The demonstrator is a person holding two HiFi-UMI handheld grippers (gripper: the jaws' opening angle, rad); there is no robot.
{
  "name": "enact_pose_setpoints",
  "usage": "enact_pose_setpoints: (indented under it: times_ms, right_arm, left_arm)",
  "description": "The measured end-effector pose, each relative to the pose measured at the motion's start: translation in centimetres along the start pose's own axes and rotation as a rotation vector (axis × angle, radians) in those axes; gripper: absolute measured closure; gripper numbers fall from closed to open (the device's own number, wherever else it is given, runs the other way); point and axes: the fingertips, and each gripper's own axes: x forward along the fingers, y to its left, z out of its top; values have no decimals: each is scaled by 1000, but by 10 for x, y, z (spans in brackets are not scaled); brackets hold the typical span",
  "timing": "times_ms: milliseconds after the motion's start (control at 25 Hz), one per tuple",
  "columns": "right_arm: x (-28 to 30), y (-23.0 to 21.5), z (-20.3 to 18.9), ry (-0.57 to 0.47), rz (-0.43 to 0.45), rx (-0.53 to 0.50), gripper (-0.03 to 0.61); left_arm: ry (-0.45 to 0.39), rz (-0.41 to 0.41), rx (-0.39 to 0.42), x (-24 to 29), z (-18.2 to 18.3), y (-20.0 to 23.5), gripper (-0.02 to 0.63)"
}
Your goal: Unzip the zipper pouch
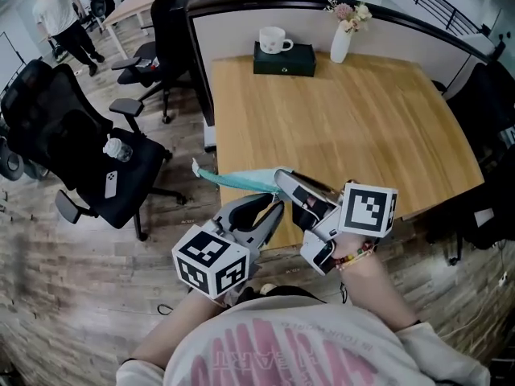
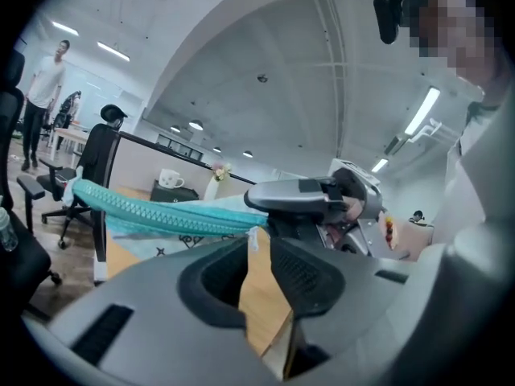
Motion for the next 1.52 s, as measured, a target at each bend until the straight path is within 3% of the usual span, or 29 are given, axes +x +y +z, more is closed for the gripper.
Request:
enact_pose_setpoints:
  times_ms: [160,480,920,1080,1320,1520]
  right_arm:
    - [-5,-6,-7,26,-51,-49,566]
    - [-13,-17,-11,65,-119,-139,568]
    - [-7,-24,-22,130,-161,-237,574]
    - [-6,-19,-26,132,-124,-176,571]
    - [-3,-12,-22,29,-57,15,563]
    - [-1,-10,-20,-24,-13,106,557]
  left_arm:
    - [13,25,-2,-1,-3,3,593]
    - [56,6,33,1,-10,-1,607]
    - [70,-33,-24,-11,-13,7,609]
    - [86,-61,-38,-14,-14,4,611]
    - [49,-76,-82,-20,-6,5,611]
    - [24,-90,-95,-23,-3,3,611]
